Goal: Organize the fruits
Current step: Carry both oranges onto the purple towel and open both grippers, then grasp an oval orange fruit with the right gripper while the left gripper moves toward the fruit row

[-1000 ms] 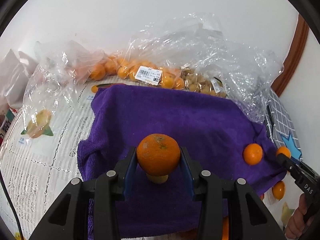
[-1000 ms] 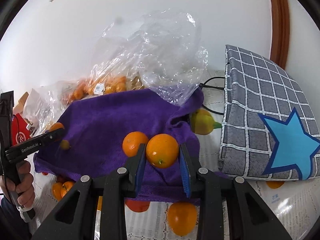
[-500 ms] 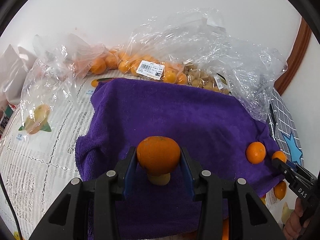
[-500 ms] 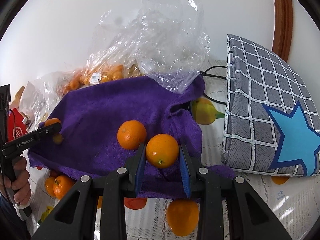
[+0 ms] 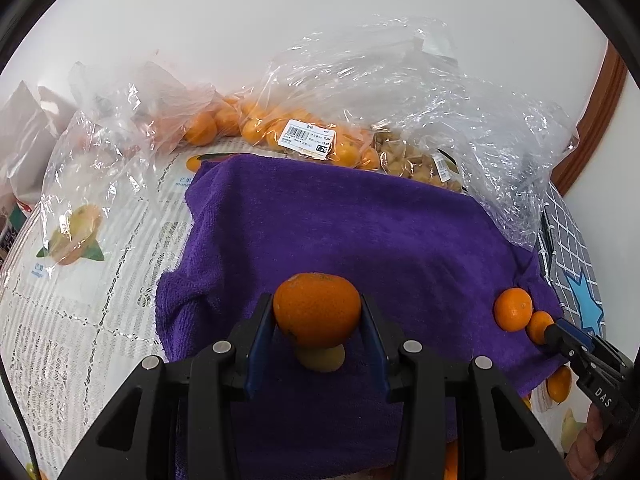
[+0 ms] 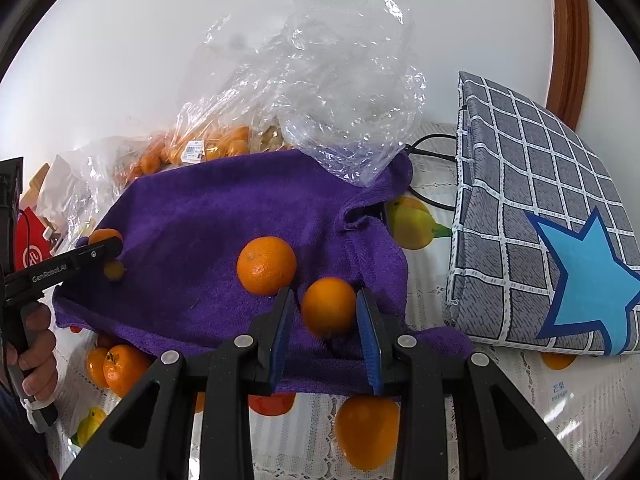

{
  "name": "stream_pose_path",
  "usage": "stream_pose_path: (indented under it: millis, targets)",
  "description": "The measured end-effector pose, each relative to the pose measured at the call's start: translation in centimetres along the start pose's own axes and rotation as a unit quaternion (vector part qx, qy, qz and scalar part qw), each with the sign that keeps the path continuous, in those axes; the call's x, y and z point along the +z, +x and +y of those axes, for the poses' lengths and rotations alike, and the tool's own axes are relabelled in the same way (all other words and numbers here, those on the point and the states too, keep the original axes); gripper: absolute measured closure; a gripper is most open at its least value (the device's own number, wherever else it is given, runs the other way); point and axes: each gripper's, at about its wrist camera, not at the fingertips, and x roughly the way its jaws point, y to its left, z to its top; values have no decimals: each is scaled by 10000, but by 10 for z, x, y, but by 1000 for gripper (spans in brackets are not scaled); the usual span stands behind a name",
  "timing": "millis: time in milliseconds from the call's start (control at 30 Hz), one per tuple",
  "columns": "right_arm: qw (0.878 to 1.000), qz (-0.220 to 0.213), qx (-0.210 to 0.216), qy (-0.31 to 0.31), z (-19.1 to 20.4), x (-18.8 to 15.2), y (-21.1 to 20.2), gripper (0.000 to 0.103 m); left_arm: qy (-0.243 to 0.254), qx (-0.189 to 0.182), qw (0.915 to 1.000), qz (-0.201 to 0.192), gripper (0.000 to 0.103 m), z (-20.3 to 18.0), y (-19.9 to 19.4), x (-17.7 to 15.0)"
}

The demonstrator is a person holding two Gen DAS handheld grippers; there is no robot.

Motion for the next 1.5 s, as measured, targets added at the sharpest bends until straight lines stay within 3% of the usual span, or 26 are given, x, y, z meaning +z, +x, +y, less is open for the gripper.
stream_pose_path:
  millis: [300,500,800,1000,1200,1400,1500]
  targets:
    - [9994,-263,-64,-226,11,-1,-12,54,-54,-84,10000,1,60,1,1,-1]
    - [9981,-505,-214,-264,13,-1,-21,53,-23,-194,9994,-298,52,-4,-12,0]
    - [9958,-797,-327,-296,20,-4,-39,53,-32,-185,9975,-680,49,-3,-23,-1]
    - [9966,-786,-141,-213,22,-13,-48,53,-27,-77,9957,-925,48,2,-31,-5]
    - [9982,-527,-78,-290,35,-33,-54,53,-265,-10,9933,-1126,47,14,-45,-12]
    - [9991,-232,255,-261,48,-55,-51,53,-269,7,9920,-1230,47,19,-57,-21]
    - [9992,-180,136,-335,51,-59,-49,53,-254,79,9913,-1288,45,25,-66,-30]
